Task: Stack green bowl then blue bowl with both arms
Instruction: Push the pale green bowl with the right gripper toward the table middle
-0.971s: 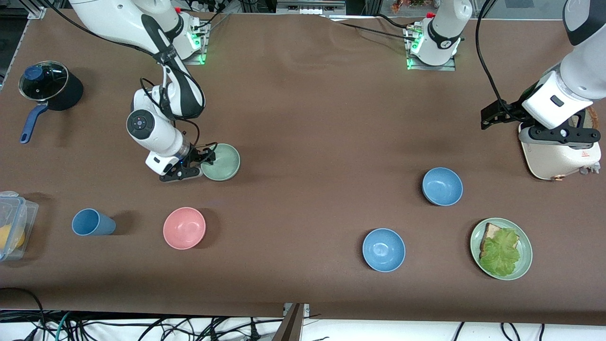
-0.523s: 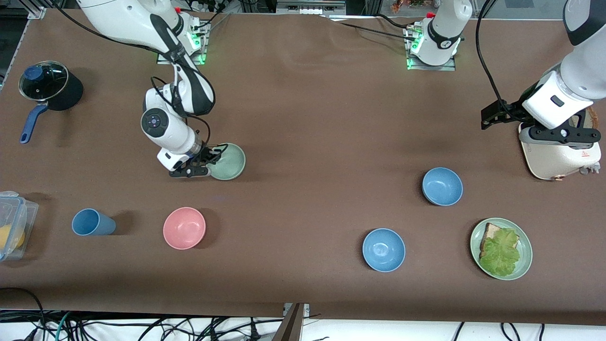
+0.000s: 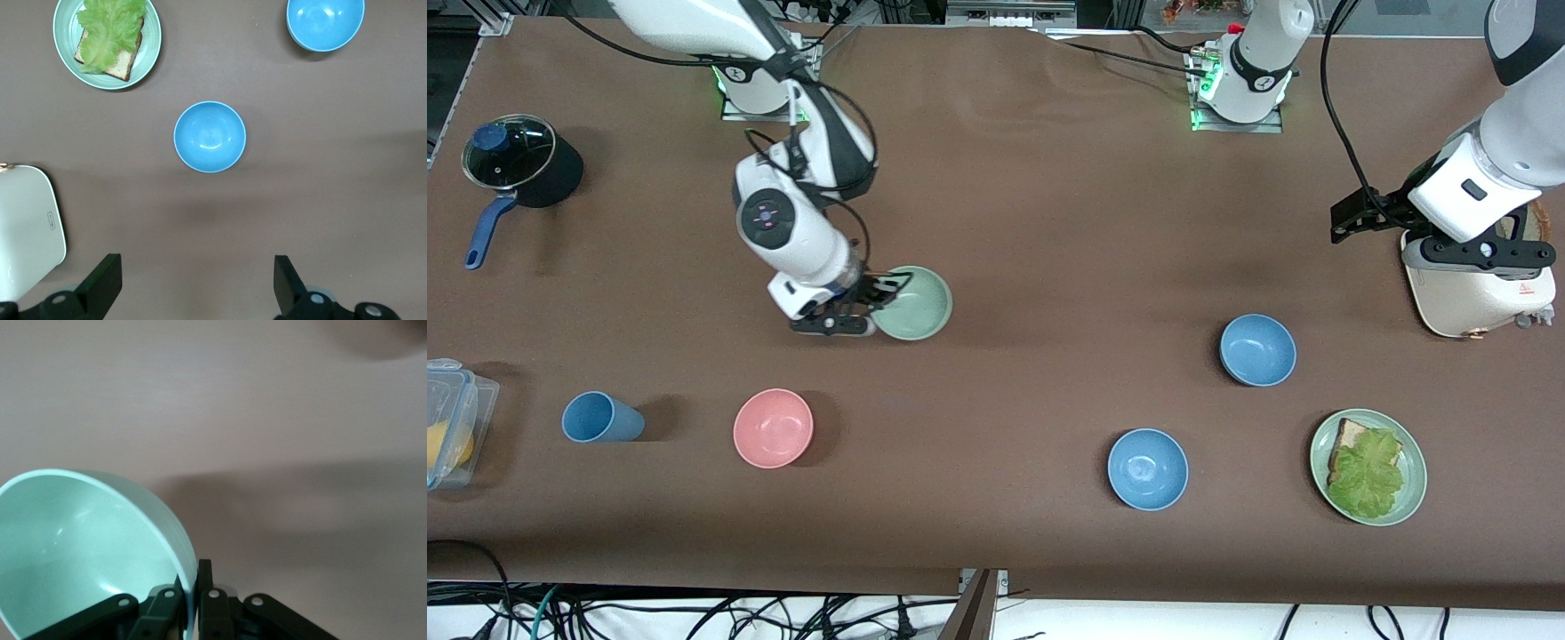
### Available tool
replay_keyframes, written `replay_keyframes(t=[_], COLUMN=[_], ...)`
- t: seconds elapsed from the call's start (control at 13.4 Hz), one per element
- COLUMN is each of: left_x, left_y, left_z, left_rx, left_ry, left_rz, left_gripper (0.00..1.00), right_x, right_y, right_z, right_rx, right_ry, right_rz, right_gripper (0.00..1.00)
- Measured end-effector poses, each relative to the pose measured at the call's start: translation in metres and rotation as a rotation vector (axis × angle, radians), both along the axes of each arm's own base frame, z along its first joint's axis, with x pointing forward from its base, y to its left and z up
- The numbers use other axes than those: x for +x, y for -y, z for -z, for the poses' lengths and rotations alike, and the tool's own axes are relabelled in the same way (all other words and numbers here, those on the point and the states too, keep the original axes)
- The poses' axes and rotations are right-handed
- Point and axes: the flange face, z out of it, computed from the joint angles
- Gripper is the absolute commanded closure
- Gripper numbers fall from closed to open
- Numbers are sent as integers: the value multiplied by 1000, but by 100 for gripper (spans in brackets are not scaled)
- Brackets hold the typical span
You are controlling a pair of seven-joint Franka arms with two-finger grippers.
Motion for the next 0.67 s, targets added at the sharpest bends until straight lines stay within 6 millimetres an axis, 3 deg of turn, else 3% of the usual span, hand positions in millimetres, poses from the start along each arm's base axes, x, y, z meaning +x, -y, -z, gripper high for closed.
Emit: replay_keyframes(t=[0.15, 0.3, 0.45, 0.67], left_x=[0, 0, 0, 0], left_y=[0, 0, 0, -1], left_z=[0, 0, 0, 0], left_rx=[0, 0, 0, 0], left_ry=[0, 0, 0, 0], left_rz=[0, -1, -1, -1], left_gripper=[0, 0, 0, 0], right_x=[-8, -18, -22, -23], right_y=[-67, -119, -147, -162], right_z=[9, 31, 47, 63], right_rx=[20, 31, 38, 61], right_ry=[-11, -32, -44, -27], right_rz=[76, 137, 180, 211], right_gripper=[100, 100, 100, 100])
